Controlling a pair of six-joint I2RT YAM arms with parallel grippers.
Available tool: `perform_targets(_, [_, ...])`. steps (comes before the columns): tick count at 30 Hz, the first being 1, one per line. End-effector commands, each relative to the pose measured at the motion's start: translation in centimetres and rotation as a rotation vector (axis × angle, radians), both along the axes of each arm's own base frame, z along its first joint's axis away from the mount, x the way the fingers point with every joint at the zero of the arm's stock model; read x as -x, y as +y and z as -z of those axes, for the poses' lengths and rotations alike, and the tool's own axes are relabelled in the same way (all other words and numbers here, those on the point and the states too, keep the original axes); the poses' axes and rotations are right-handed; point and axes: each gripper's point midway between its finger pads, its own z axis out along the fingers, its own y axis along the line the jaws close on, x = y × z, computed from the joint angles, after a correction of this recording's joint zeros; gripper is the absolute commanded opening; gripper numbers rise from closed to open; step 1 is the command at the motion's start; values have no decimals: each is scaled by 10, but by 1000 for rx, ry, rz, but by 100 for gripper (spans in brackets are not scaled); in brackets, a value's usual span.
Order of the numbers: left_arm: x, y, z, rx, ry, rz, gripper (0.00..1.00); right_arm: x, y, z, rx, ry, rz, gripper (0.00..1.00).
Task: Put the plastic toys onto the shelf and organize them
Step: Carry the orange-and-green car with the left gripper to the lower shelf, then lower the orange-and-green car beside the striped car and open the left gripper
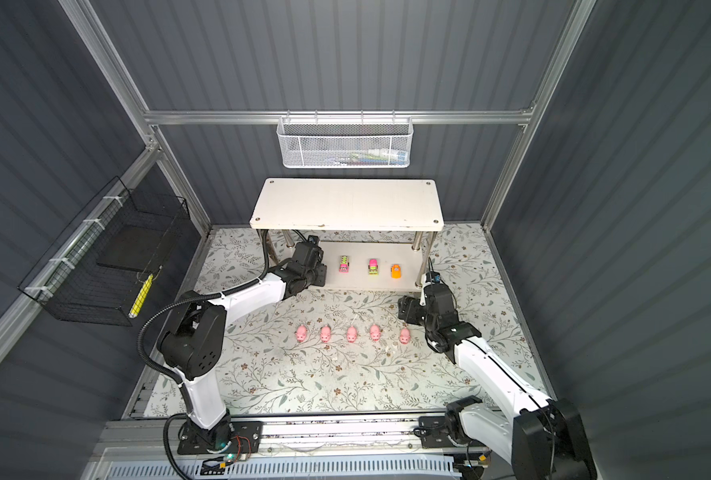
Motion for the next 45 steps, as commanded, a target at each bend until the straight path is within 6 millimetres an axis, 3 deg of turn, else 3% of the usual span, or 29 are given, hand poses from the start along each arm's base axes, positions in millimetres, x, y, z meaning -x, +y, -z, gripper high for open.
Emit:
perform_targets(1, [-17, -3, -16, 37, -45, 5, 32, 2, -5, 1, 3, 6, 23, 78])
perform_targets(9, [-27, 2, 3, 29, -8, -18, 33, 1, -5, -1, 4, 4, 27, 78])
perform_targets(10, [-36, -1, -10, 49, -33, -20, 34, 1, -5, -1, 3, 5, 28, 78])
perform_targets(21, [-44, 3, 3, 44, -1, -48, 34, 1, -6, -2, 9, 6, 31, 78])
perform_targets(37, [-42, 15, 22, 26, 57, -92, 34, 0, -5, 1, 8, 12, 30, 78])
perform_targets(45, [-42, 15, 23, 33, 61, -99, 41, -1, -5, 2, 7, 14, 29, 78])
